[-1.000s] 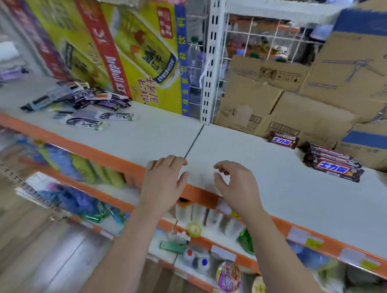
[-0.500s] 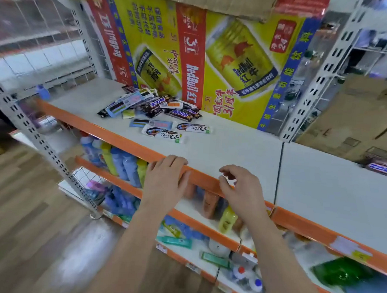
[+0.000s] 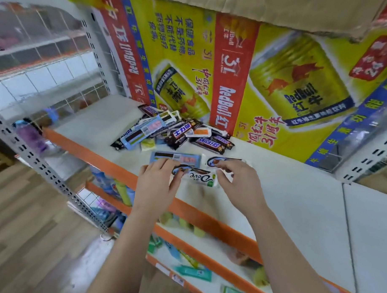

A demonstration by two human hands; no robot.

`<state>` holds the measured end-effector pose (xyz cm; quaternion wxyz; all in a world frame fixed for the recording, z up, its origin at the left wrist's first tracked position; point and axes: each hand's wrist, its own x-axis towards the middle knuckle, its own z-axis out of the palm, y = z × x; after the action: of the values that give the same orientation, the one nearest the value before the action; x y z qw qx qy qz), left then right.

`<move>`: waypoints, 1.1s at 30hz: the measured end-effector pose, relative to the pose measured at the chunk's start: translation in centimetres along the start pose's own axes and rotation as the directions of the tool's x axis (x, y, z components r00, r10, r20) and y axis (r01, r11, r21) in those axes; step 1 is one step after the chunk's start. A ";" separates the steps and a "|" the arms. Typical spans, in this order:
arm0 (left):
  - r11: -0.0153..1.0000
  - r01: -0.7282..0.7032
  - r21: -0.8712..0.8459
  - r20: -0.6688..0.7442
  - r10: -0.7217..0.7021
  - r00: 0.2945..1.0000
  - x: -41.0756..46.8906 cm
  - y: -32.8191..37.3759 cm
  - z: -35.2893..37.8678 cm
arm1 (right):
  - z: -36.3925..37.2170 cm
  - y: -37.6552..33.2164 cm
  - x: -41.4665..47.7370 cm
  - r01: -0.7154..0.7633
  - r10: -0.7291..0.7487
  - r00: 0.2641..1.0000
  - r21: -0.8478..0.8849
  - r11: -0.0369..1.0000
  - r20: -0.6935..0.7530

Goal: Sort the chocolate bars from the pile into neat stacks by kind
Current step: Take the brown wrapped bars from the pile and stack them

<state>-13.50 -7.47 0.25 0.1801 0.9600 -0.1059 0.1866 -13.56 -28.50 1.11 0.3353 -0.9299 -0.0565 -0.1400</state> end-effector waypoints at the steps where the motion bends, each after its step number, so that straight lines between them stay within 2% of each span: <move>1: 1.000 0.011 -0.001 0.017 -0.011 1.000 0.7 -0.7 0.2 | 0.5 -0.2 1.0 0.013 -0.013 1.000 -0.002 1.000 0.011; 8: 0.999 -0.029 -0.044 0.041 0.031 0.999 5.2 -6.4 1.5 | 4.7 -1.1 5.2 -0.016 0.019 0.998 -0.050 0.999 0.059; 19: 0.942 -0.278 -0.187 0.063 0.293 0.954 11.5 -12.8 2.2 | 9.7 -4.6 9.0 -0.217 0.208 0.973 -0.086 0.972 -0.104; 23: 0.935 -0.290 -0.203 0.093 0.313 0.945 12.0 -14.3 2.2 | 10.8 -6.0 11.1 -0.353 0.346 0.928 -0.030 0.935 -0.142; 27: 0.929 -0.288 -0.235 0.074 0.312 0.947 12.2 -15.0 2.1 | 11.9 -6.6 12.5 -0.505 0.501 0.861 -0.038 0.862 -0.087; 29: 0.926 -0.301 -0.226 0.050 0.320 0.946 12.4 -15.1 2.0 | 12.0 -6.7 13.0 -0.549 0.549 0.833 0.022 0.836 -0.069; 33: 0.926 -0.299 -0.232 0.041 0.316 0.948 13.0 -15.4 2.2 | 11.9 -6.4 13.0 -0.592 0.621 0.784 0.287 0.753 -0.012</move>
<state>3.18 3.98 -1.17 0.2511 0.9116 -0.2822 0.1620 0.20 -15.84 0.08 0.4873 -0.8349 0.2479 -0.0642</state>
